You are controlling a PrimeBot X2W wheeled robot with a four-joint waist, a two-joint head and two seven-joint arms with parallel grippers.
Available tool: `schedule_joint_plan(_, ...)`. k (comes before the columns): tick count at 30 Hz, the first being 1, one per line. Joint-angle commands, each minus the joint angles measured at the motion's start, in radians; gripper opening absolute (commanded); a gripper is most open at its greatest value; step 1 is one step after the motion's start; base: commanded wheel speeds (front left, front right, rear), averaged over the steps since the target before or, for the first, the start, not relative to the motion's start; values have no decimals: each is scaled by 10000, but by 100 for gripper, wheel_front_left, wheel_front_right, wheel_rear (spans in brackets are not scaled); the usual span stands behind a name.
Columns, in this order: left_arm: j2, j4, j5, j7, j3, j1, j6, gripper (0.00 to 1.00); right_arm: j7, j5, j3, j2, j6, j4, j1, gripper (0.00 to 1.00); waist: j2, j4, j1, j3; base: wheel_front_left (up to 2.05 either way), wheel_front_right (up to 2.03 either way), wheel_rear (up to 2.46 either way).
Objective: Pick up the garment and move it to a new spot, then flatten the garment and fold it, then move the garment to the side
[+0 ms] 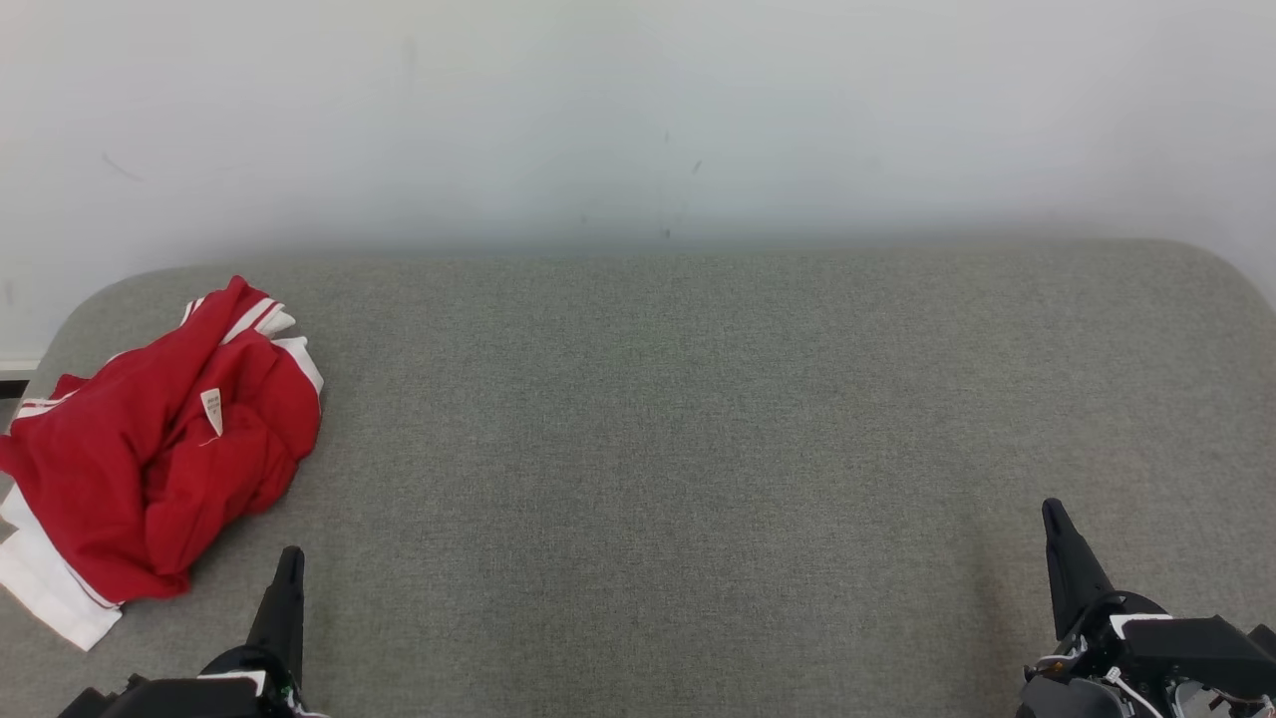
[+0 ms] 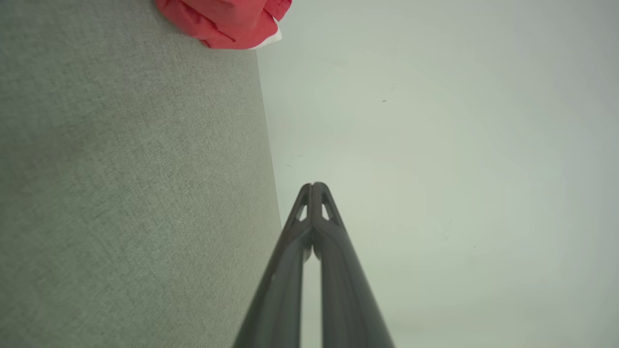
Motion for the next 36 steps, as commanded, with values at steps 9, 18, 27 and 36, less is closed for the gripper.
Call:
schedule_joint_plan(9, -16, 5, -51, -7, 21, -87, 5, 0, 16, -59, 0, 18, -22, -14, -57, 0, 0, 0, 0, 0, 0, 0, 0)
schedule_joint_plan(18, -39, 211, 9, -104, -77, 229, 0, 100, -107, -24, 90, 22, 0, 253, 257, 100, 0, 1, 0, 3, 0, 0, 0)
schedule_joint_plan(27, -33, -54, 750, -561, -138, 281, 0, 100, -565, -723, 384, 18, -2, 11, 312, 100, 0, 0, 0, 12, 0, 0, 0)
schedule_joint_plan(36, -26, -494, 2692, -1015, -71, 304, 185, 100, -1016, -2720, 692, -21, -3, -200, 321, 100, 0, -6, 0, 25, 0, 0, 0)
